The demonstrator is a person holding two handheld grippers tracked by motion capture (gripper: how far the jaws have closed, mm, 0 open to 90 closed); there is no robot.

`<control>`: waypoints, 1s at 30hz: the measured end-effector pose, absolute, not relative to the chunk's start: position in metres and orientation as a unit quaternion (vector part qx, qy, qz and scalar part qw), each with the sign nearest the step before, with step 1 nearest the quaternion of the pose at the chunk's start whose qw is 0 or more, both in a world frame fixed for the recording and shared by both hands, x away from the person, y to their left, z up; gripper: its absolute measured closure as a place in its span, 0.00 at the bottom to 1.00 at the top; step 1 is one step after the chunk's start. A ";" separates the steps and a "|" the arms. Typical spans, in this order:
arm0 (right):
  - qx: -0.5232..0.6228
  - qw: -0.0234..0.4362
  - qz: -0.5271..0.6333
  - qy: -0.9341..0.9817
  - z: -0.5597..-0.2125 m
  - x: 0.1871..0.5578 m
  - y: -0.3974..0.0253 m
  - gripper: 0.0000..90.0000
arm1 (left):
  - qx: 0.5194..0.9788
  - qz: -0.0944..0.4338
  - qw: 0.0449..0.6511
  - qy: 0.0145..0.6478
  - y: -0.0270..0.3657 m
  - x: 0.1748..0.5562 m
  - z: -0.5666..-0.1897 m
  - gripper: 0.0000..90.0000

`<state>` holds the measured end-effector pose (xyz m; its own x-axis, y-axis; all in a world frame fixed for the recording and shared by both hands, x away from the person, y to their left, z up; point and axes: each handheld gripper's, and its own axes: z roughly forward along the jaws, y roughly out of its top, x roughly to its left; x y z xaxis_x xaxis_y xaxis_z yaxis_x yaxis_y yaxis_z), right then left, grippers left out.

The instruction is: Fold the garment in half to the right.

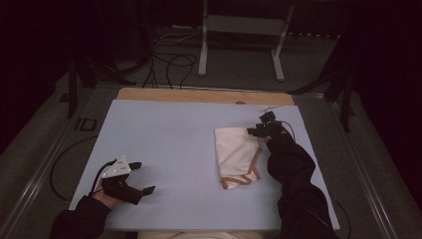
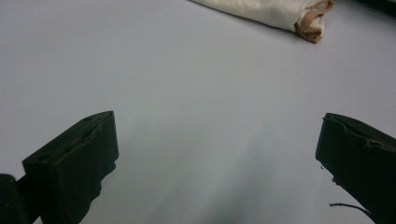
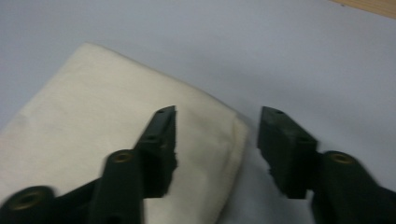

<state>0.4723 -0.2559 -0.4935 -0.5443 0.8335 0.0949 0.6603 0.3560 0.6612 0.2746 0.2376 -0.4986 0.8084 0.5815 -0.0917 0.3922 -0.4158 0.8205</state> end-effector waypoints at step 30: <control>0.385 0.082 0.380 0.837 -0.466 0.440 -0.233 0.11 | 0.837 0.103 0.452 0.291 0.237 0.275 -0.498 0.00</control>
<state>0.4399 -0.2335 -0.4659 -0.6896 0.7074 0.1553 0.5820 0.4136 0.7002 0.2749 0.2373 -0.4980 0.8092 0.5806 -0.0902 0.3942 -0.4225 0.8161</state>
